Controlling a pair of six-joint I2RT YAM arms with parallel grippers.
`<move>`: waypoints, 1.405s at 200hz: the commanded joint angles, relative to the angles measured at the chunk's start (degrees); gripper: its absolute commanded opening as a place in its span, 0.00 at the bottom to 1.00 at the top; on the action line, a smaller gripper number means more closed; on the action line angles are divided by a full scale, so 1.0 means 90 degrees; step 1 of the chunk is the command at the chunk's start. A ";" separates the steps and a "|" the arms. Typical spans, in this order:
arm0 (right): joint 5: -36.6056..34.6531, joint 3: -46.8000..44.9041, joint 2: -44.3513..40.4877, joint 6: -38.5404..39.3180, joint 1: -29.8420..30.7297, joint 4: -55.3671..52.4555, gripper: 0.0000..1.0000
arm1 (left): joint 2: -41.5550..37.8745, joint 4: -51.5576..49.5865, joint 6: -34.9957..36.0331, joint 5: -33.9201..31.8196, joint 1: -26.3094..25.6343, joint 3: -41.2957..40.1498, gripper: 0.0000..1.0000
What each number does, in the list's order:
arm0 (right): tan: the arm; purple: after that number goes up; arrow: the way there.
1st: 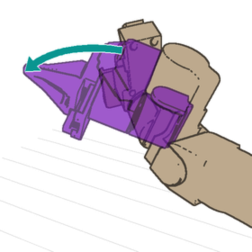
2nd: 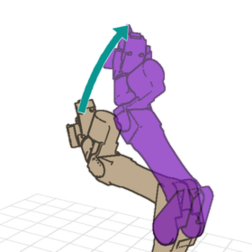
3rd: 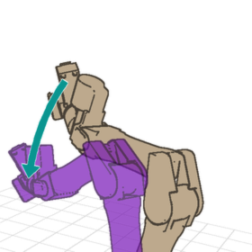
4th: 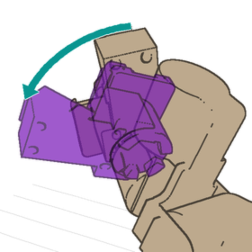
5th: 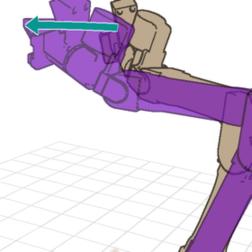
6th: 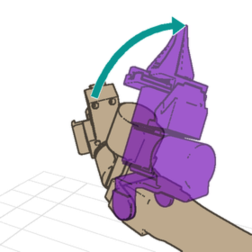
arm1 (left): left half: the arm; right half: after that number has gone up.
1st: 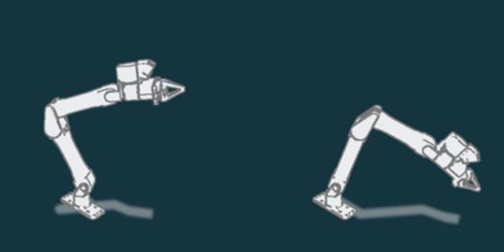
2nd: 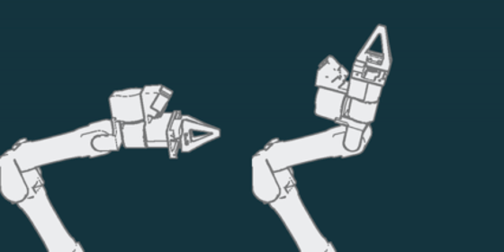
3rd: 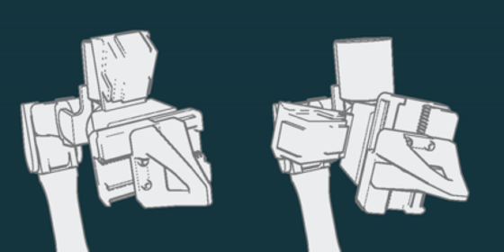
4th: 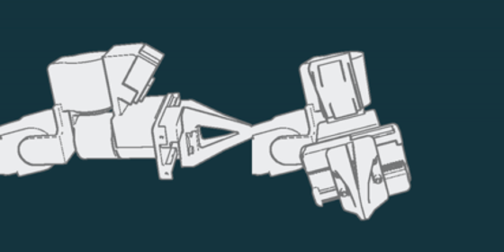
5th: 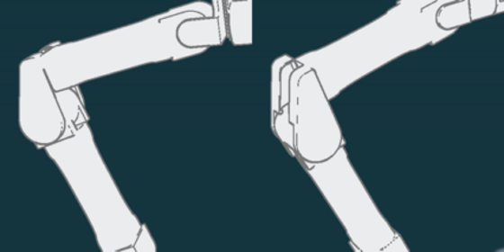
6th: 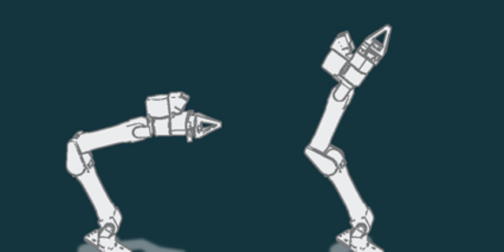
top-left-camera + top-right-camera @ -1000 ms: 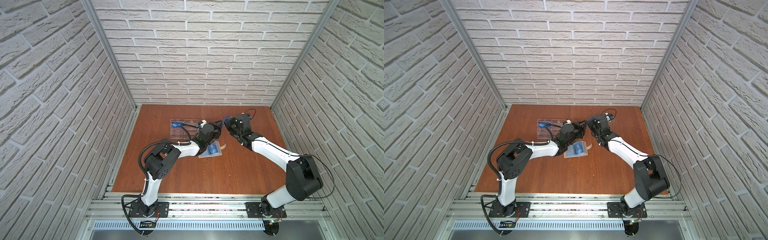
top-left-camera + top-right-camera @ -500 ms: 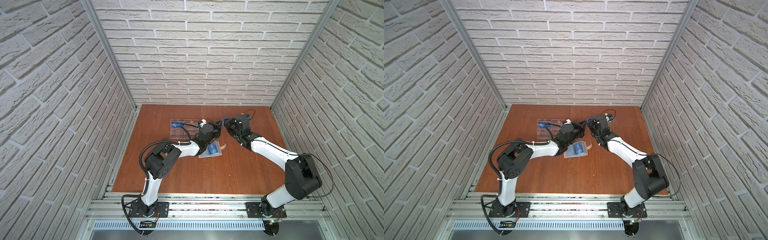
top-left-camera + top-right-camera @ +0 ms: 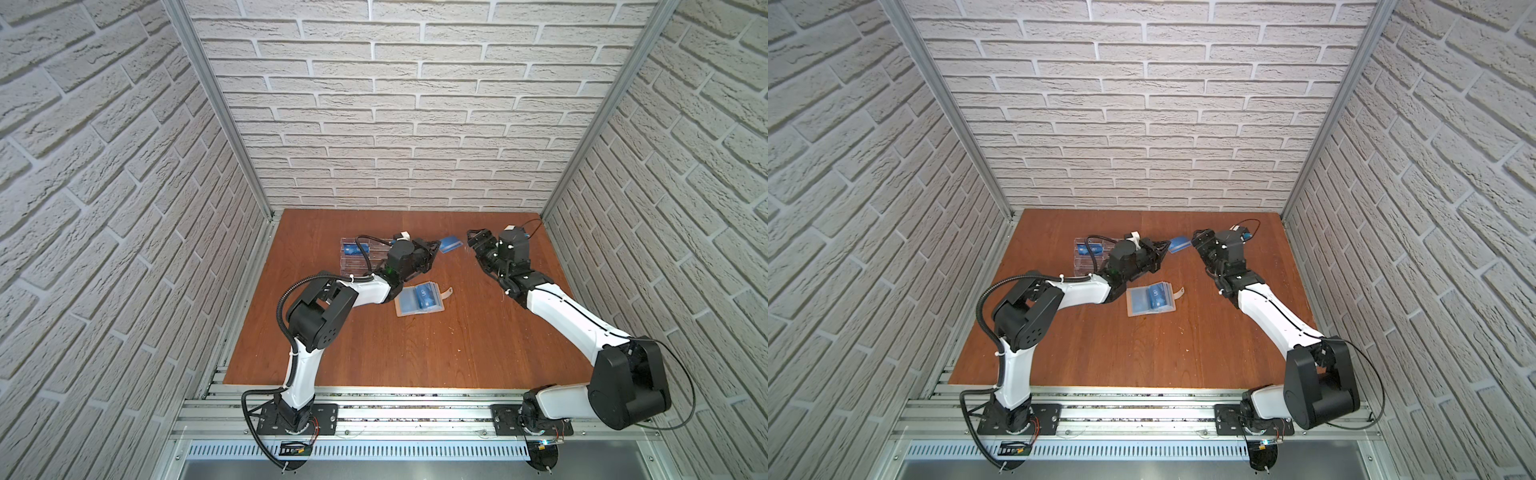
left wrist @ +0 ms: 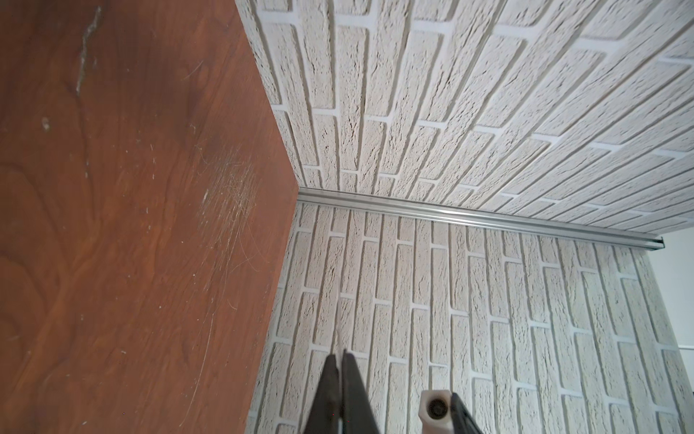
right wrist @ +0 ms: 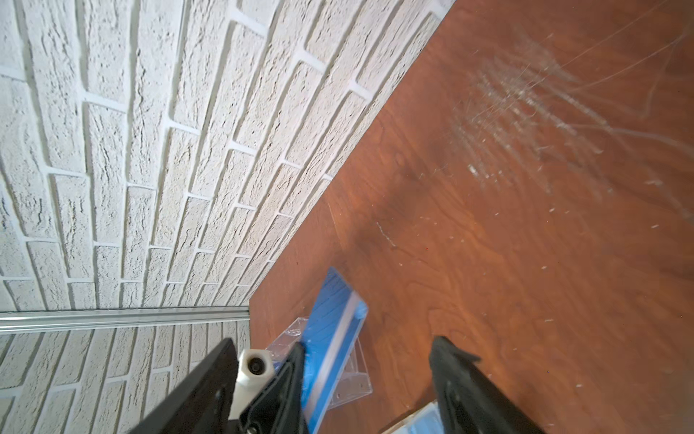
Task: Take the credit cards out of the card holder
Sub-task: Pass the credit card.
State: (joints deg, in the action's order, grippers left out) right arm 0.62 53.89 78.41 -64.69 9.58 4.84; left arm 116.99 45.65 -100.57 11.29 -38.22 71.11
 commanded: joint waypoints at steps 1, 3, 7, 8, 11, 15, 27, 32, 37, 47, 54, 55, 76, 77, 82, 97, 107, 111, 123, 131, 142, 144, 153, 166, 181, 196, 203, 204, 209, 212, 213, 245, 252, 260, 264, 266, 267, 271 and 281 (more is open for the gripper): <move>0.1194 -0.0117 -0.0118 0.0501 -0.0396 -0.0094 0.84 | 0.0124 0.0113 0.0803 0.1574 0.0358 0.0196 0.00; 0.1289 -0.0125 -0.0123 0.0533 -0.0436 -0.0095 0.84 | 0.0126 0.0140 0.0855 0.1672 0.0376 0.0183 0.00; 0.1464 -0.0155 -0.0126 0.0601 -0.0492 -0.0063 0.84 | 0.0137 0.0171 0.0954 0.1877 0.0427 0.0199 0.00; 0.1513 -0.0171 -0.0127 0.0618 -0.0505 -0.0046 0.84 | 0.0136 0.0172 0.0981 0.1942 0.0432 0.0207 0.00; 0.1618 -0.0218 -0.0129 0.0647 -0.0537 0.0023 0.84 | 0.0146 0.0138 0.1068 0.2115 0.0468 0.0236 0.00; 0.1804 -0.0299 -0.0119 0.0679 -0.0570 0.0159 0.85 | 0.0152 0.0069 0.1184 0.2331 0.0498 0.0277 0.00; 0.2407 -0.0612 -0.0017 0.0643 -0.0653 0.1016 0.85 | 0.0104 0.0019 0.1540 0.2789 0.0536 0.0268 0.00; 0.2652 -0.0721 0.0058 0.0591 -0.0677 0.1360 0.85 | 0.0055 -0.0068 0.1719 0.2963 0.0539 0.0294 0.00; 0.2948 -0.0826 0.0155 0.0525 -0.0705 0.1699 0.85 | -0.0008 -0.0255 0.1945 0.3089 0.0528 0.0306 0.00; 0.3454 -0.0987 0.0405 0.0325 -0.0733 0.2510 0.85 | -0.0176 -0.0672 0.2421 0.3261 0.0497 0.0288 0.00; 0.3690 -0.1135 0.0554 0.0117 -0.0733 0.3208 0.85 | -0.0316 -0.0980 0.2768 0.3253 0.0470 0.0234 0.00; 0.3705 -0.1159 0.0564 0.0083 -0.0733 0.3312 0.85 | -0.0344 -0.1024 0.2821 0.3250 0.0459 0.0224 0.00; 0.3943 -0.1472 0.0925 -0.0412 -0.0728 0.4592 0.85 | -0.0635 -0.1624 0.3417 0.3154 0.0408 0.0077 0.00; 0.3943 -0.1469 0.0935 -0.0411 -0.0726 0.4591 0.85 | -0.0640 -0.1639 0.3429 0.3147 0.0403 0.0072 0.00; 0.3954 -0.1476 0.0973 -0.0395 -0.0702 0.4598 0.85 | -0.0677 -0.1677 0.3455 0.3092 0.0404 0.0022 0.00; 0.3946 -0.1519 0.1024 -0.0320 -0.0629 0.4684 0.84 | -0.0664 -0.1600 0.3372 0.3090 0.0408 -0.0018 0.00; 0.3917 -0.1528 0.1026 -0.0279 -0.0601 0.4614 0.84 | -0.0628 -0.1543 0.3278 0.3033 0.0402 -0.0029 0.00; 0.3915 -0.1541 0.1024 -0.0253 -0.0598 0.4600 0.84 | -0.0618 -0.1485 0.3228 0.3010 0.0407 -0.0053 0.00; 0.3925 -0.1561 0.1034 -0.0257 -0.0578 0.4638 0.82 | -0.0569 -0.1333 0.3069 0.2935 0.0399 -0.0059 0.00; 0.3932 -0.1614 0.1043 -0.0306 -0.0568 0.4774 0.80 | -0.0558 -0.1297 0.2950 0.2818 0.0399 -0.0078 0.00; 0.3953 -0.1665 0.1063 -0.0390 -0.0553 0.4937 0.77 | -0.0524 -0.1077 0.2789 0.2706 0.0399 -0.0108 0.00; 0.3954 -0.1662 0.1070 -0.0396 -0.0549 0.4930 0.77 | -0.0525 -0.1066 0.2770 0.2690 0.0399 -0.0096 0.00; 0.3964 -0.1658 0.1086 -0.0396 -0.0533 0.4886 0.75 | -0.0502 -0.1011 0.2683 0.2612 0.0398 -0.0064 0.00; 0.3969 -0.1648 0.1106 -0.0358 -0.0501 0.4829 0.70 | -0.0462 -0.0777 0.2485 0.2478 0.0404 -0.0060 0.00; 0.3988 -0.1652 0.1155 -0.0332 -0.0484 0.4819 0.67 | -0.0387 -0.0630 0.2330 0.2465 0.0399 0.0061 0.00; 0.3997 -0.1680 0.1180 -0.0262 -0.0470 0.4760 0.65 | -0.0343 -0.0443 0.2176 0.2449 0.0417 0.0093 0.00; 0.3979 -0.1709 0.1175 -0.0207 -0.0478 0.4696 0.65 | -0.0351 -0.0447 0.2153 0.2447 0.0421 0.0115 0.00; 0.3976 -0.1714 0.1173 -0.0201 -0.0479 0.4681 0.65 | -0.0347 -0.0445 0.2157 0.2447 0.0424 0.0121 0.00; 0.3974 -0.1734 0.1174 -0.0134 -0.0481 0.4643 0.65 | -0.0360 -0.0471 0.2164 0.2438 0.0428 0.0131 0.00; 0.3974 -0.1739 0.1181 -0.0118 -0.0479 0.4616 0.65 | -0.0367 -0.0487 0.2173 0.2437 0.0428 0.0135 0.00; 0.3979 -0.1744 0.1180 -0.0118 -0.0484 0.4613 0.65 | -0.0364 -0.0489 0.2172 0.2437 0.0428 0.0136 0.00; 0.4045 -0.1863 0.1278 -0.0128 -0.0488 0.4724 0.59 | -0.0456 -0.0564 0.2235 0.2326 0.0442 0.0042 0.00; 0.4016 -0.1885 0.1269 -0.0063 -0.0494 0.4640 0.59 | -0.0481 -0.0558 0.2242 0.2310 0.0455 0.0006 0.00; 0.4018 -0.1896 0.1275 -0.0011 -0.0489 0.4563 0.58 | -0.0508 -0.0556 0.2249 0.2303 0.0469 -0.0018 0.00; 0.4036 -0.1904 0.1285 0.0000 -0.0490 0.4565 0.58 | -0.0518 -0.0551 0.2250 0.2292 0.0467 -0.0020 0.00; 0.4041 -0.1905 0.1299 -0.0005 -0.0489 0.4573 0.58 | -0.0518 -0.0551 0.2249 0.2291 0.0472 -0.0028 0.00; 0.4046 -0.1905 0.1298 -0.0008 -0.0489 0.4586 0.58 | -0.0518 -0.0551 0.2249 0.2291 0.0469 -0.0029 0.00; 0.4068 -0.1910 0.1330 -0.0031 -0.0489 0.4645 0.57 | -0.0531 -0.0551 0.2261 0.2288 0.0476 -0.0052 0.00; 0.4126 -0.1926 0.1415 -0.0155 -0.0479 0.4825 0.56 | -0.0548 -0.0550 0.2272 0.2271 0.0477 -0.0064 0.00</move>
State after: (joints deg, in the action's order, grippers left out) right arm 36.14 37.45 89.76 -66.26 4.95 45.10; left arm 112.99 36.01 -80.62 32.29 -34.33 70.91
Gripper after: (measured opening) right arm 0.572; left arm 0.048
